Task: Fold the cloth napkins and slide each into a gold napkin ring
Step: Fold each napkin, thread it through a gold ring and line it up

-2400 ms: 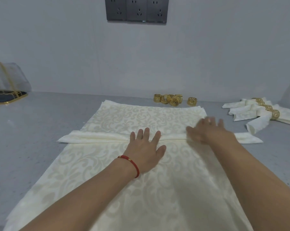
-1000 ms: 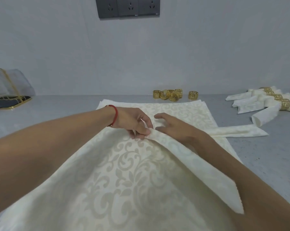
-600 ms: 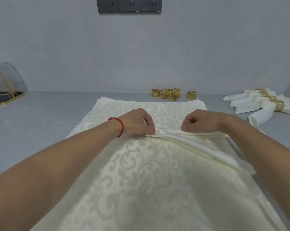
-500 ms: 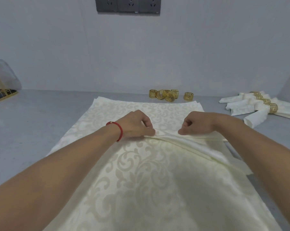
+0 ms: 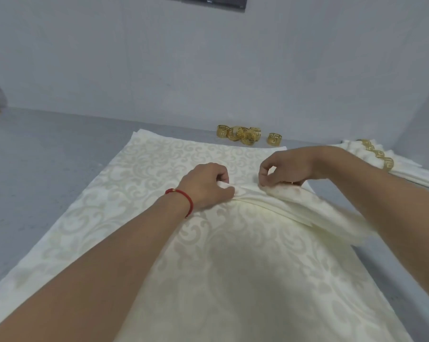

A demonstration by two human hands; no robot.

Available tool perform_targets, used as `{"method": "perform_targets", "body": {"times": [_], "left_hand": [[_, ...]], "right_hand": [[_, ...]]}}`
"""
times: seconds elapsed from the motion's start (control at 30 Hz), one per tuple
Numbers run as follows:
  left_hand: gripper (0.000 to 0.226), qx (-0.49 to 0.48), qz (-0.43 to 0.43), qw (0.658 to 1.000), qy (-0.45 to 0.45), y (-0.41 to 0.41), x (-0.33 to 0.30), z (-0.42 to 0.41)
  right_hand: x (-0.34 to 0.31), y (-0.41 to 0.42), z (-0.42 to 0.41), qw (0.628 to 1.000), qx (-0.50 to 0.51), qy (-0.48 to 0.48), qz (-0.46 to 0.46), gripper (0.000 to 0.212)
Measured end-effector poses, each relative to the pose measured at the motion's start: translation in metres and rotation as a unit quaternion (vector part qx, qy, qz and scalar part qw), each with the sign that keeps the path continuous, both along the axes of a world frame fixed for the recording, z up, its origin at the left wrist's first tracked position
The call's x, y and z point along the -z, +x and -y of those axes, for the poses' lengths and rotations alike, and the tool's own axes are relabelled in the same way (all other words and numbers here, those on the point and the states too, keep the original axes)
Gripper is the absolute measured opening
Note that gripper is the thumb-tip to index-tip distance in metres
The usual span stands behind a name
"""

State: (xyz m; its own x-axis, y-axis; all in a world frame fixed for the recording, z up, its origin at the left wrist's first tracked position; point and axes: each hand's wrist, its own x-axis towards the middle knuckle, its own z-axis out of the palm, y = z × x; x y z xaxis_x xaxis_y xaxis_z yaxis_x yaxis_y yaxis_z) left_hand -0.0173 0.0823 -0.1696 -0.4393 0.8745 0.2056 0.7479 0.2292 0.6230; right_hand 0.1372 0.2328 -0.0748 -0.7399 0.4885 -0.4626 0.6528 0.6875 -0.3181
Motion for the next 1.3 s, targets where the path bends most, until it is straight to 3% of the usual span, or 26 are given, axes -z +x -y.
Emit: {"method": "perform_targets", "body": {"times": [0.07,0.13,0.27,0.33,0.4,0.53,0.73,0.93,1.0,1.13,1.3], "left_hand": [[0.019,0.000,0.009,1.000,-0.001,0.000,-0.001,0.002],[0.018,0.006,0.026,1.000,-0.001,-0.002,-0.003,0.005],[0.021,0.024,0.089,0.995,-0.024,-0.009,-0.009,0.013],[0.020,0.029,0.084,0.995,-0.040,-0.012,-0.014,0.016],[0.018,0.036,0.103,0.993,-0.054,-0.015,-0.017,0.019],[0.021,0.057,0.131,0.988,-0.059,-0.019,-0.021,0.022],[0.019,0.078,0.120,0.987,-0.078,-0.023,-0.023,0.020],[0.035,0.078,0.137,0.982,-0.104,-0.021,-0.026,0.019],[0.029,0.077,0.117,0.984,-0.108,-0.020,-0.025,0.017],[0.024,0.073,0.112,0.985,-0.110,-0.020,-0.024,0.017],[0.027,0.077,0.135,0.981,-0.113,-0.023,-0.028,0.019]], "right_hand": [[-0.009,0.005,-0.005,0.993,0.012,-0.115,-0.026,0.022],[-0.011,0.012,-0.007,0.988,-0.010,-0.152,-0.026,0.031],[0.002,0.013,-0.003,0.993,-0.062,-0.079,-0.059,0.012],[0.011,0.007,-0.003,0.995,-0.063,-0.018,-0.078,0.036],[0.019,0.000,0.000,0.993,-0.073,0.018,-0.093,0.043],[0.034,-0.004,0.003,0.982,-0.102,0.048,-0.151,0.025],[0.052,-0.005,-0.003,0.971,-0.099,0.049,-0.210,0.041],[0.053,-0.016,-0.002,0.969,-0.120,0.090,-0.198,0.035],[0.051,-0.013,-0.002,0.966,-0.120,0.082,-0.215,0.034],[0.040,0.017,-0.017,0.924,-0.011,-0.010,-0.382,0.028],[0.054,0.034,-0.013,0.935,-0.061,-0.044,-0.347,0.016]]}}
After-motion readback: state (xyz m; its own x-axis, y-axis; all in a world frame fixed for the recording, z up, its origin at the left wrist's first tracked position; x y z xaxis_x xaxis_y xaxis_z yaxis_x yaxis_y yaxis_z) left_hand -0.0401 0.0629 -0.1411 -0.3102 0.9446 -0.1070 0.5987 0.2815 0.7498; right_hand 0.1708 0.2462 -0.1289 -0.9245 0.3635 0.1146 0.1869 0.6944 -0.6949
